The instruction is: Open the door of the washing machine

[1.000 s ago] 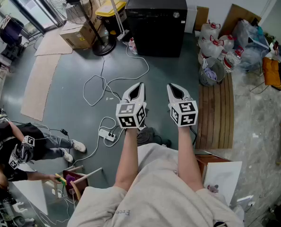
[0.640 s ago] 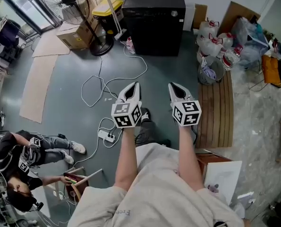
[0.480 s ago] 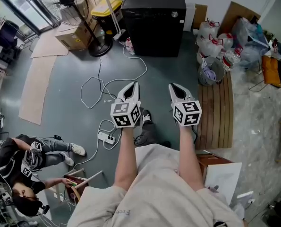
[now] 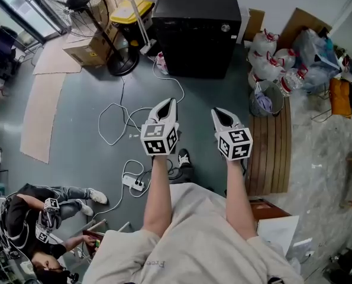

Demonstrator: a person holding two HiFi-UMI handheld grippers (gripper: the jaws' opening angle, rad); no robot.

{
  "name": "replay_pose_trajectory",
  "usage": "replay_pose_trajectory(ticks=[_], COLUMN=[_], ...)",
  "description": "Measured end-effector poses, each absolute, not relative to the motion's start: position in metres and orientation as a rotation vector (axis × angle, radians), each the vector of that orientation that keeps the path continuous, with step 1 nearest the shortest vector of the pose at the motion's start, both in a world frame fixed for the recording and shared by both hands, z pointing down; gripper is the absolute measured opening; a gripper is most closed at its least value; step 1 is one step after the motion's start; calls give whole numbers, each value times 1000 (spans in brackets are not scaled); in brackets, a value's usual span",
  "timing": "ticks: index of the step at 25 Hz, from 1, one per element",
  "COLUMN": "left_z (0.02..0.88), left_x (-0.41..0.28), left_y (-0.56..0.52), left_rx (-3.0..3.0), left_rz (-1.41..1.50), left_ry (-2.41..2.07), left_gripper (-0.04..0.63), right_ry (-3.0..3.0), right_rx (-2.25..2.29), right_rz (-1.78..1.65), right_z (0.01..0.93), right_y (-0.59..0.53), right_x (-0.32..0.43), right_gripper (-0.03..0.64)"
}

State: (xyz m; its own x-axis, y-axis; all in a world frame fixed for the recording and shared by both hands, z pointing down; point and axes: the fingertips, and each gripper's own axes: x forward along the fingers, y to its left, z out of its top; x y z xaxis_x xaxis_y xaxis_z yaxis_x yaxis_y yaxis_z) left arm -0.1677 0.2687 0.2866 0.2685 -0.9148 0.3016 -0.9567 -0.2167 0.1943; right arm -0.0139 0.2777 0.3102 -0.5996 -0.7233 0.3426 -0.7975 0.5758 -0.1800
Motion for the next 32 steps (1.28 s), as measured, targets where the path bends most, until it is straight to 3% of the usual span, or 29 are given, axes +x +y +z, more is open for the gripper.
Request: replay_pose_trajectory(ticks=[17,32], left_z=[316,387], left_x=[-245,-260], left_y=[101,-29], left_rx=[2240,2288], left_rz=[179,385], left_ry=[-1559,-1492], left_gripper=[56,55], right_ry=[-2464,-2408], right_rx=[1263,1160], right_rz=[391,225], right_z=[329,371], right_y=[112,-59], right_x=[-85,-106], right_gripper=[0,0])
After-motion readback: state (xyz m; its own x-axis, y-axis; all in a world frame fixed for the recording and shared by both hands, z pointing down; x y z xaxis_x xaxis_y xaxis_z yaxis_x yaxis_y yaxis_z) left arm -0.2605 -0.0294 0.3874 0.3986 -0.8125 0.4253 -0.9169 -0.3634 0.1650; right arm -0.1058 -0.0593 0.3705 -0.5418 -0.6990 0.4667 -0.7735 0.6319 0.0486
